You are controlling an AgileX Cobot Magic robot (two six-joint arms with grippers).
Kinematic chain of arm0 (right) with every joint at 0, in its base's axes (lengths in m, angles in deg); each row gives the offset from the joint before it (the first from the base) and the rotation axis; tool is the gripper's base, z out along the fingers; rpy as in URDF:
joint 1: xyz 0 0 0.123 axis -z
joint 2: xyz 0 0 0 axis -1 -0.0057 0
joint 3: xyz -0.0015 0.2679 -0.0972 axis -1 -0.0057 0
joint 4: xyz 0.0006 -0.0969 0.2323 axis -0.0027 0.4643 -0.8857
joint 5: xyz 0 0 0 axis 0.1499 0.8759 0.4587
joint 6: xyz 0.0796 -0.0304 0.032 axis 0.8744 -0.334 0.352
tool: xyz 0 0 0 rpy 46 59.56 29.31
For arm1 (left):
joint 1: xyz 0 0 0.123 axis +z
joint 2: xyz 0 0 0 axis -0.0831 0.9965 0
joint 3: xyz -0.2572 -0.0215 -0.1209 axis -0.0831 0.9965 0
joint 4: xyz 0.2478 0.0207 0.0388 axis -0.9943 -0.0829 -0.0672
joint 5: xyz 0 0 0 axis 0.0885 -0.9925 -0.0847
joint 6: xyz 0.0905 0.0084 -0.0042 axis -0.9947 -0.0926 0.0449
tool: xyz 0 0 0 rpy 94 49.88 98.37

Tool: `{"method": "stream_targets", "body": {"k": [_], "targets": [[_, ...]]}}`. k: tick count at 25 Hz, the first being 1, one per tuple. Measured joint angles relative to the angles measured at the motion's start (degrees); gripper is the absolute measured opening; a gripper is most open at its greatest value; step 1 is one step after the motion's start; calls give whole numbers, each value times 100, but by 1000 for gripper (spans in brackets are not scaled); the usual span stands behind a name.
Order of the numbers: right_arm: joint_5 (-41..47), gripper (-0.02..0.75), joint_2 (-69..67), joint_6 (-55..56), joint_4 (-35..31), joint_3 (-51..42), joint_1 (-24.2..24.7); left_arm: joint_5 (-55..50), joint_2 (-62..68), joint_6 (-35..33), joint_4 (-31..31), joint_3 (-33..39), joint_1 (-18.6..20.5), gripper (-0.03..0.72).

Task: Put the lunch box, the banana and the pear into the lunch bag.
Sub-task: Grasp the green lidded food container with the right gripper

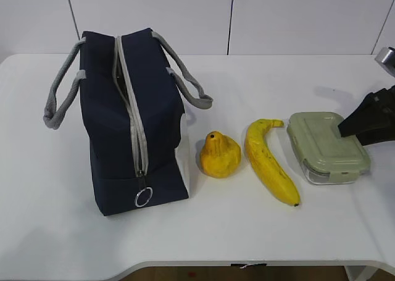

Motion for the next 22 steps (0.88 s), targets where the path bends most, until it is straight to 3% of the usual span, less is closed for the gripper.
{"method": "stream_targets", "body": {"k": [22], "targets": [[-55,577,-192,-84,-277,0,76,0,0,0,0,0,0,430]]}}
